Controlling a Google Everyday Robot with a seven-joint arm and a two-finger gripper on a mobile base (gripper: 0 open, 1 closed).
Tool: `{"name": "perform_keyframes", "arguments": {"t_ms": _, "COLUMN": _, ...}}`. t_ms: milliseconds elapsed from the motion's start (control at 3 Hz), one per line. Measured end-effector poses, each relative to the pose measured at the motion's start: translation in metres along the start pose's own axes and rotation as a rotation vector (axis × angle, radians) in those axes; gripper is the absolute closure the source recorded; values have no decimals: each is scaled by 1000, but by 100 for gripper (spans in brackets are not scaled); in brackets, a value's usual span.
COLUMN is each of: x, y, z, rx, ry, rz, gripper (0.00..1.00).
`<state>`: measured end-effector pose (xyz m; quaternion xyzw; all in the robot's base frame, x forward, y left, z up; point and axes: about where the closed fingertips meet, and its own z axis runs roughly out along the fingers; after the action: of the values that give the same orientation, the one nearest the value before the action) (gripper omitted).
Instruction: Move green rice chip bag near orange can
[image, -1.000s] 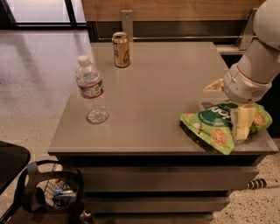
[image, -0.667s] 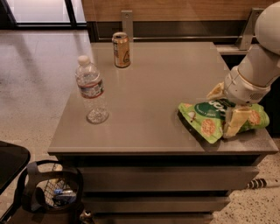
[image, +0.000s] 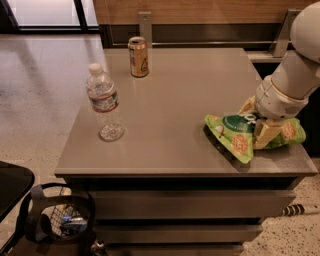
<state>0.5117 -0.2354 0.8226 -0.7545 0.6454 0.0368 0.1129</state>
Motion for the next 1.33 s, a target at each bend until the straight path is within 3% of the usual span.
{"name": "perform_keyframes", "arguments": {"t_ms": 333, "x": 0, "y": 0, "z": -2, "rx": 0, "ry": 0, "rz": 0, "gripper": 100}}
{"name": "perform_keyframes", "arguments": {"t_ms": 667, "x": 0, "y": 0, "z": -2, "rx": 0, "ry": 0, "rz": 0, "gripper": 100}}
{"name": "perform_keyframes", "arguments": {"t_ms": 1333, "x": 5, "y": -40, "z": -102, "rx": 158, "ry": 105, "rz": -22, "gripper": 100}}
